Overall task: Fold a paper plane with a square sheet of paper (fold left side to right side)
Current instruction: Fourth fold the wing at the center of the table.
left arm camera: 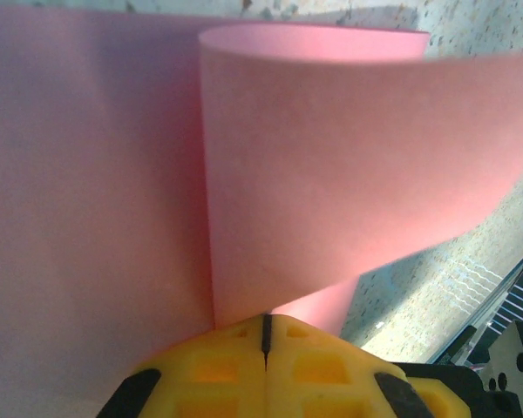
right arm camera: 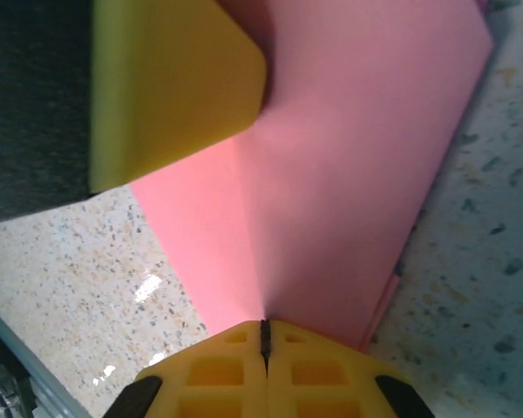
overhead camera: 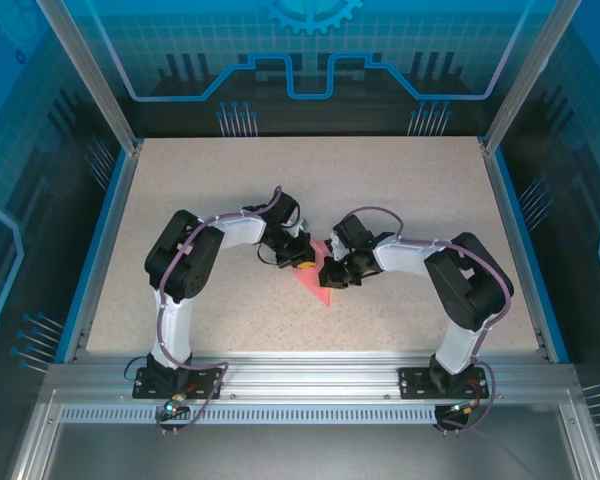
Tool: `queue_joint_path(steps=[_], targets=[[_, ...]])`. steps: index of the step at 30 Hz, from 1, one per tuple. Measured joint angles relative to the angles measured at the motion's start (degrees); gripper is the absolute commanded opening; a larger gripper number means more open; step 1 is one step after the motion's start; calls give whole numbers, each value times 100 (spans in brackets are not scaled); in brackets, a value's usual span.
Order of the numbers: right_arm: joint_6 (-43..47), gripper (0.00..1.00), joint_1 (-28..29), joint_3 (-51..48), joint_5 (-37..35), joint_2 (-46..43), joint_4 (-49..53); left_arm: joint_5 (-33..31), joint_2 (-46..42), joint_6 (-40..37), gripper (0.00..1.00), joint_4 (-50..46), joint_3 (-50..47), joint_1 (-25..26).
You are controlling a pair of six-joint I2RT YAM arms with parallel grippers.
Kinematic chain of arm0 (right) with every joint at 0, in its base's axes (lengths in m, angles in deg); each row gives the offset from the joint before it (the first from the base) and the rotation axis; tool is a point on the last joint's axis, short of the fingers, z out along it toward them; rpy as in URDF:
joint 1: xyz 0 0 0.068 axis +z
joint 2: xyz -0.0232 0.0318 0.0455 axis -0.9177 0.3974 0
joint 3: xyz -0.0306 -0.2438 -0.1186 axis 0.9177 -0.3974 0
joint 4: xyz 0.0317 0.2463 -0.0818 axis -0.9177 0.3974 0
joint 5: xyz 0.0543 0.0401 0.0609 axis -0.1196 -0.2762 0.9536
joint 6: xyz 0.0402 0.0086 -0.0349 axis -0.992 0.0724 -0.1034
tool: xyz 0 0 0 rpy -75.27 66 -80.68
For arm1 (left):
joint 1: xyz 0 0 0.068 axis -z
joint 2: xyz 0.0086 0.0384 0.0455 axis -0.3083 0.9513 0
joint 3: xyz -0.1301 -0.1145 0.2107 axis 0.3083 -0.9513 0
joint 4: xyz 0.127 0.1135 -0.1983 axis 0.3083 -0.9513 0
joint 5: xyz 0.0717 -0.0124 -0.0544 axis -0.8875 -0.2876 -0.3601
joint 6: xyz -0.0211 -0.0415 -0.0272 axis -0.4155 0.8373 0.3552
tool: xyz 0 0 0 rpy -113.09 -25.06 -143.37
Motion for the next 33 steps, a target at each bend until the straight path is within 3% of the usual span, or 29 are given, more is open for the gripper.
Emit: queue_joint_path(steps=[33], targets=[[216, 0, 26, -306, -120, -85, -387, 229, 632, -413, 0, -463, 1005, -699]])
